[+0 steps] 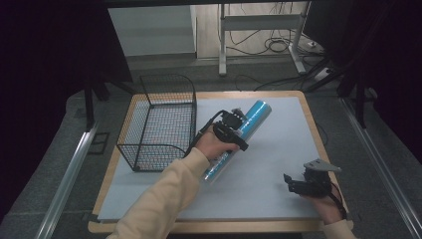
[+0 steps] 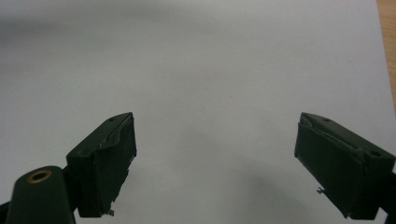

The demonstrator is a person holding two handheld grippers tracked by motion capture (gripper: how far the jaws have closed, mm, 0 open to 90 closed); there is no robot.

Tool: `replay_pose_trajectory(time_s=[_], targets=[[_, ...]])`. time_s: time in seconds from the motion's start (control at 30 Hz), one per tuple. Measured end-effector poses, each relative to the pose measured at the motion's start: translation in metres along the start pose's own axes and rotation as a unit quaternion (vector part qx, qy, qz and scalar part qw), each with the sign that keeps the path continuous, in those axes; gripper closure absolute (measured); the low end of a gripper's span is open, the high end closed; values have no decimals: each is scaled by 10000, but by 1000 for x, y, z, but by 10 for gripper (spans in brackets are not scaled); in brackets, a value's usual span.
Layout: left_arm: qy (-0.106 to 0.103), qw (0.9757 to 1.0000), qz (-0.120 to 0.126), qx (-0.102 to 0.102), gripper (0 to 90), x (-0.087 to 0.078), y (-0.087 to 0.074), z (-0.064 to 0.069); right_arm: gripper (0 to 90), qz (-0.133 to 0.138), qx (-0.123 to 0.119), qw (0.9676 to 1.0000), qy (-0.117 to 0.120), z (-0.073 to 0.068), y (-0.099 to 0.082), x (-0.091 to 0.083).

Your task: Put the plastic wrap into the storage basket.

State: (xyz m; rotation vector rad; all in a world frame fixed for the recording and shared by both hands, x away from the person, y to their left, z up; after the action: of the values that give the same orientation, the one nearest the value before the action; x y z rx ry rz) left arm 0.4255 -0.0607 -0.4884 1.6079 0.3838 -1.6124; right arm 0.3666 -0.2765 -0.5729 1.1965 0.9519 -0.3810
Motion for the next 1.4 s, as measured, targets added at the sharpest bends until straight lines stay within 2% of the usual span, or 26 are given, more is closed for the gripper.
replay_pose_trajectory(time_s=[0.17,0.43,0.57,0.83,1.03,1.17,1.4], targets=[[50,9999,113,-4,311,-14,7,-2,131,20,3,10000,9,0,1,-1],[148,9998,113,44,312,-25,17,-7,130,2,24,10000,9,1,0,-1],[113,9998,181,26,313,-33,23,-10,130,-4,20,10000,14,1,0,-1],[194,9990,406,-12,314,-52,30,-19,130,6,11,10000,10,2,0,-1],[185,9990,417,-46,314,-58,32,-26,131,-13,40,10000,20,1,-1,0],[288,9985,451,-86,314,-61,33,-32,131,-7,8,10000,-9,2,-1,0],[353,9981,479,-126,314,-70,35,-45,131,-27,16,10000,-2,2,-1,1]])
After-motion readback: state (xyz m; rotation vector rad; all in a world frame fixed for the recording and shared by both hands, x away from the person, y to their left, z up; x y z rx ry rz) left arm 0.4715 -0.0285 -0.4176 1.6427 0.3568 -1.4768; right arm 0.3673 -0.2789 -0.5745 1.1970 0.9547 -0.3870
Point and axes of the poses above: each handheld gripper's, and its own axes: x roughly forward along the jaws, y roughly out of its top, z roughly to its right, the point moved 10 cm from there along x, roughly forward along the jaws, and after that the axes turned 12 degrees about -z, right-handed, at the moved point
